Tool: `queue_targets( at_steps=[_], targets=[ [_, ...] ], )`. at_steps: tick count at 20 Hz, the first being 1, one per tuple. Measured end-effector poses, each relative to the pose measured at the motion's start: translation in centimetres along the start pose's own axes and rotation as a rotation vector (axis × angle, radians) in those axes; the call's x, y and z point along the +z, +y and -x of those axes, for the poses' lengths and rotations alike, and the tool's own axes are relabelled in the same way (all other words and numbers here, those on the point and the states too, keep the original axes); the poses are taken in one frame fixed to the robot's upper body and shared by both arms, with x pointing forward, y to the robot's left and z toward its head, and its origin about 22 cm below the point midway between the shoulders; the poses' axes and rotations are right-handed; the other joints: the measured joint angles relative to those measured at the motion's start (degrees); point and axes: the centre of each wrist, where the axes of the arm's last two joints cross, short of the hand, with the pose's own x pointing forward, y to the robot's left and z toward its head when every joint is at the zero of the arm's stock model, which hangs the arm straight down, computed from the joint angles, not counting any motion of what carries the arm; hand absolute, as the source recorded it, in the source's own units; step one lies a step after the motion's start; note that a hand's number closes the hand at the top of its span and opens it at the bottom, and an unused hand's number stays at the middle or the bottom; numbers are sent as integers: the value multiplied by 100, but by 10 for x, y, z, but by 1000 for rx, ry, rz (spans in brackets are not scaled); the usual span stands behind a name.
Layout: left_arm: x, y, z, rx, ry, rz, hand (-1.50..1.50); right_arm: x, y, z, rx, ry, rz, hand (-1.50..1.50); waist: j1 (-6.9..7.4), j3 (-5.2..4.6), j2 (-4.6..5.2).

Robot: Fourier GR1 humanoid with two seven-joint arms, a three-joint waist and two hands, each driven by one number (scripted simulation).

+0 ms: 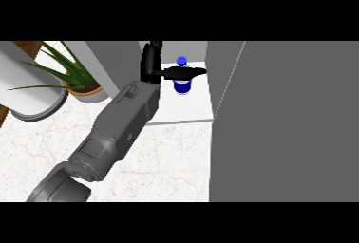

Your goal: Pick up the bottled water, place it into the cabinet and close the cabinet

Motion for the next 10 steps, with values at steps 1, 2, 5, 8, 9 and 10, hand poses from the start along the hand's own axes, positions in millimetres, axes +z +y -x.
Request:
queue_targets(
  at_steps=[1, 2, 5, 8, 9, 10],
  targets=[
    [1, 0, 0, 11, -4, 3, -150, 0, 0, 0, -2, 1, 9, -150, 21, 0, -9],
    [3, 0, 1, 23, -9, 2, -150, 1, 1, 1, -7, -1, 9, -150, 19, 1, -18],
    [7, -3, 0, 54, -11, 8, -150, -1, 2, 2, -12, 1, 18, -150, 70, 1, -50],
    [19, -4, 5, 99, 1, 29, -150, -2, 2, 3, -14, -1, 21, -150, 137, 3, -74],
    [24, -5, 7, 107, 4, 36, -150, -1, 1, 1, -2, 4, 25, -150, 157, 3, -83],
    [28, -6, 7, 122, 9, 44, -150, 0, 1, 0, -1, 10, 30, -150, 182, 3, -90]
  ],
)
